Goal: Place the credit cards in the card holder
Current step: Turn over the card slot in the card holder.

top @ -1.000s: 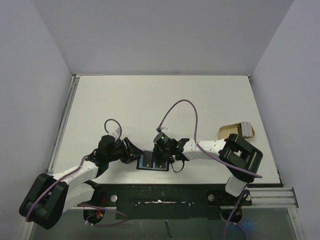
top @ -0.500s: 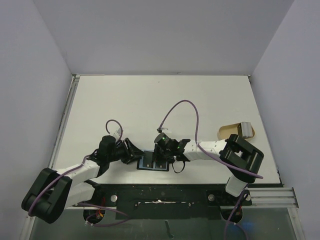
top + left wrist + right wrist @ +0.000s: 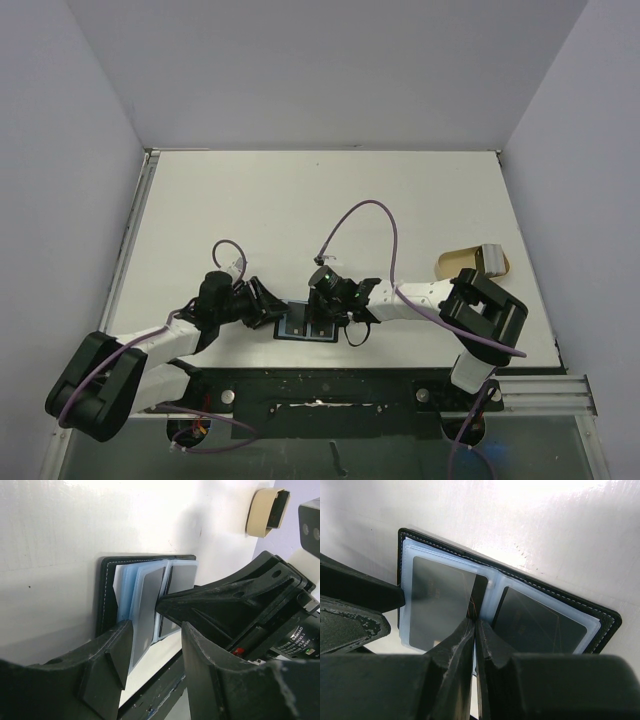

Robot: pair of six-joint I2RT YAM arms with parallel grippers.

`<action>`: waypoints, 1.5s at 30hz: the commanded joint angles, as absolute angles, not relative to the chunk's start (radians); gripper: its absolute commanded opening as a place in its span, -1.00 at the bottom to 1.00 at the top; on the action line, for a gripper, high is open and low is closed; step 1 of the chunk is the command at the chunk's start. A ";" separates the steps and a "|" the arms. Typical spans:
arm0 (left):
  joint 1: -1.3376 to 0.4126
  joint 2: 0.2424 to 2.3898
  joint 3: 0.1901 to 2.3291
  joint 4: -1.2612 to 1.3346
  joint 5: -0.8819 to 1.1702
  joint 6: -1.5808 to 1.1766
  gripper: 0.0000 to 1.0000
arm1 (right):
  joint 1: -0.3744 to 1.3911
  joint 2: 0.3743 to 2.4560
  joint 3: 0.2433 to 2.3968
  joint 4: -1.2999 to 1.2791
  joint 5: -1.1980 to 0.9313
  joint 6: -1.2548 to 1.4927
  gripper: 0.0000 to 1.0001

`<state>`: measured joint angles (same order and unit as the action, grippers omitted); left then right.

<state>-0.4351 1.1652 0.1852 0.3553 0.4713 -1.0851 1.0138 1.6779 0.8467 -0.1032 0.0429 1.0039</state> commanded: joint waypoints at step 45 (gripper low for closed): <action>-0.602 1.190 0.279 0.462 0.449 -1.144 -0.31 | 0.999 1.414 0.791 -0.294 0.227 0.982 -0.47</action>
<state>-0.5648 1.1675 0.2100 0.4007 0.4759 -1.1435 1.0080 1.4906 0.8162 -0.2478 0.1417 0.9794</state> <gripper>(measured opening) 0.343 0.263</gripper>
